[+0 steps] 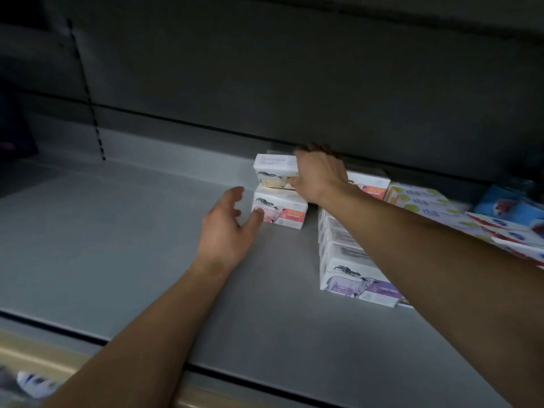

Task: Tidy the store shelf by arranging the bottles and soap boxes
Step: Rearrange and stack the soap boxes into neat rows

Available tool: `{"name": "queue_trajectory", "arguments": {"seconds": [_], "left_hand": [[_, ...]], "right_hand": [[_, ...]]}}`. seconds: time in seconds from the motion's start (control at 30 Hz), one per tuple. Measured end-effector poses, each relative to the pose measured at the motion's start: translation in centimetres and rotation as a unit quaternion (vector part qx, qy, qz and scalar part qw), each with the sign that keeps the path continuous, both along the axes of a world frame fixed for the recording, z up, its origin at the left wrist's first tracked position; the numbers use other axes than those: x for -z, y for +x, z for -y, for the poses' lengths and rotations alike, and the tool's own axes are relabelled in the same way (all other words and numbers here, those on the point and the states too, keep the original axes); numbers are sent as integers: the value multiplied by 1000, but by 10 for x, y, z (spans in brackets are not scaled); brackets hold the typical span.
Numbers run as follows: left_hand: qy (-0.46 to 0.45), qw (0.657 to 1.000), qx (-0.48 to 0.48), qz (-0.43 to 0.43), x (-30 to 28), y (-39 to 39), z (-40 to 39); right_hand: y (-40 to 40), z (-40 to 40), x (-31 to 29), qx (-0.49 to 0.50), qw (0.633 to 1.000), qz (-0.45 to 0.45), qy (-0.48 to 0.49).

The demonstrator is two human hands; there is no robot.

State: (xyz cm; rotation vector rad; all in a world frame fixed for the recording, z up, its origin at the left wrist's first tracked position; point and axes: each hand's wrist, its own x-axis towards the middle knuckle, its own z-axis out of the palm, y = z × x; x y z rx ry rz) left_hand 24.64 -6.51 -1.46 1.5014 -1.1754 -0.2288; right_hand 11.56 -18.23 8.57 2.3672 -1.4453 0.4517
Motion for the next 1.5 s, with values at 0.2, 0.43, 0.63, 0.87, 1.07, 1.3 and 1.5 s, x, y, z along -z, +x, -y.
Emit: {"name": "queue_trajectory", "arguments": {"seconds": [0.2,0.43,0.63,0.87,1.07,1.3,1.5], "left_hand": [[-85,988,68,-114,-10,5,-4],[-92,931,244,-254,-17,0,-12],[45,871,239,-428,-22,-1,-15],[167,854,259,-418,-28,0,-21],[169,843,275,-430,-25,1,-17],[10,896,306,-320,-20,-4,-21],[-109,964,233,-65,-16,-9,-23]], "right_hand": [[-18,-56,-19,-105,986,120,55],[-53,-92,-7,-175,942,210,195],[-68,-100,12,-188,934,214,217],[-66,-100,12,-43,826,406,389],[-68,-99,9,-45,834,398,380],[-67,-102,7,-152,932,249,218],[-75,-92,9,-181,978,63,84]]}}
